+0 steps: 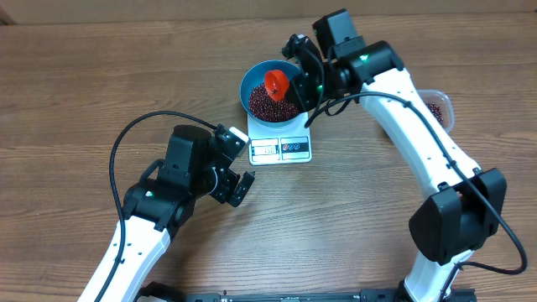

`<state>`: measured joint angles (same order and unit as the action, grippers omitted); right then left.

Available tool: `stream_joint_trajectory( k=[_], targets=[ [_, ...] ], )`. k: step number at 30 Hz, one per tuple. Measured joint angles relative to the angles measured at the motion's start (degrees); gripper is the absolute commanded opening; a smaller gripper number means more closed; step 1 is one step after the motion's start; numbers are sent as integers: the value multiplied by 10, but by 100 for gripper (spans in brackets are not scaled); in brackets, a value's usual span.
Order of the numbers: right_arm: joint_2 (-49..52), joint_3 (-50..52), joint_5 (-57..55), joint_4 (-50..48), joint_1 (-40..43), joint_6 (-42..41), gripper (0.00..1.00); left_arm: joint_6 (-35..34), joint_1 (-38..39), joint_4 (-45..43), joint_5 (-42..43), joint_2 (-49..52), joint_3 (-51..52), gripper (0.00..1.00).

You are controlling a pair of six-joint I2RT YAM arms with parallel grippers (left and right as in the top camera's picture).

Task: Scoop item into bowl and weigh 150g on scale
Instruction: 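Tilt the red scoop further to empty remaining beans into bowl, then move the red scoop with the right gripper back to the bean tub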

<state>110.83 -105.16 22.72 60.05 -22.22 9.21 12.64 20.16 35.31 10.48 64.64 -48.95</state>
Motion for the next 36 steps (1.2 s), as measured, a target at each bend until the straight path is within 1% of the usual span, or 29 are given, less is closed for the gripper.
stream_joint_trajectory(
  k=[4, 11, 18, 23, 27, 32, 34, 36],
  targets=[
    [-6, 0, 68, 11, 34, -1, 4, 0, 0, 0, 0, 0, 0, 100],
    [-63, 0, 174, 73, 132, 12, 4, 0, 0, 0, 0, 0, 0, 100],
    [-152, -3, 200, 151, 263, 24, 4, 0, 0, 0, 0, 0, 0, 100],
    [-171, -8, 148, 209, 358, 27, 4, 0, 0, 0, 0, 0, 0, 100],
    [-170, 1, 63, 212, 388, 17, 4, 0, 0, 0, 0, 0, 0, 100],
    [-170, 59, -41, 161, 386, -21, 4, 0, 0, 0, 0, 0, 0, 100],
    [-170, 102, -79, 124, 386, -43, 4, 0, 0, 0, 0, 0, 0, 100],
    [-169, 129, -97, 99, 386, -53, 4, 0, 0, 0, 0, 0, 0, 100]
  ],
)
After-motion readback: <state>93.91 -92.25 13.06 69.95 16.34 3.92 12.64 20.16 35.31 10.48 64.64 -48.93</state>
